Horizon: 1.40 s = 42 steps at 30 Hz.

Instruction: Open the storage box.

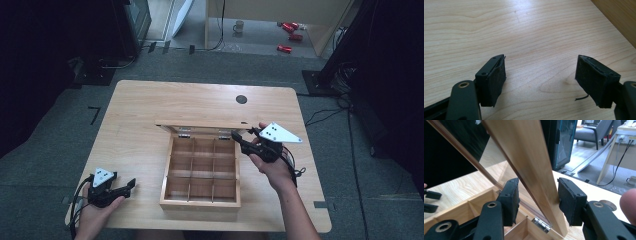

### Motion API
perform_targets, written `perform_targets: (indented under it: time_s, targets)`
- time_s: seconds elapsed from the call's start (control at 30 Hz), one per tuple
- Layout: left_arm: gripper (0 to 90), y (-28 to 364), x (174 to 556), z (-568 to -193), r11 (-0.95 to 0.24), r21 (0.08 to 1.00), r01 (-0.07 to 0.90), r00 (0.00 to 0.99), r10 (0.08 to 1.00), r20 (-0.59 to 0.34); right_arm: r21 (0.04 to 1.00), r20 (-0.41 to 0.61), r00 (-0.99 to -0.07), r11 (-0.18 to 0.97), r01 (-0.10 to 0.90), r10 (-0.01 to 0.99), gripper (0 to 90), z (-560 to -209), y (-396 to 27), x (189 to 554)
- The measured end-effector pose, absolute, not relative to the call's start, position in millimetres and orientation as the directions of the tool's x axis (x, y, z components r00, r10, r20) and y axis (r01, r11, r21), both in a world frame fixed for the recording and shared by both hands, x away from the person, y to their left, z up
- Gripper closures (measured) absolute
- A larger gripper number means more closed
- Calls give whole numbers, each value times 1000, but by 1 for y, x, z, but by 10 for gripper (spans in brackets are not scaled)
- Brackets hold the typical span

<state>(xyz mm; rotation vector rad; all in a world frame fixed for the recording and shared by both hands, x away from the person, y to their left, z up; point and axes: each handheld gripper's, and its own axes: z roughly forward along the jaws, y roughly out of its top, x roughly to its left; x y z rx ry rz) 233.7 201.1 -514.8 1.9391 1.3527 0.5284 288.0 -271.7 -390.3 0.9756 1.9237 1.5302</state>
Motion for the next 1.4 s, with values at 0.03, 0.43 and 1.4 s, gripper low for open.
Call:
perform_targets:
  time_s: [0.03,0.43,1.4]
  targets:
    - [252,201,234,-515,-206,741,640,370,927,-62,965,53,-623,121,233,780,530,-391,-271,292]
    - [253,198,234,-517,-227,733,641,381,923,-48,951,113,-611,93,296,784,527,-413,-271,326]
    - [254,198,235,-517,-206,734,647,360,931,-56,916,244,-393,-78,393,887,671,-426,-266,366]
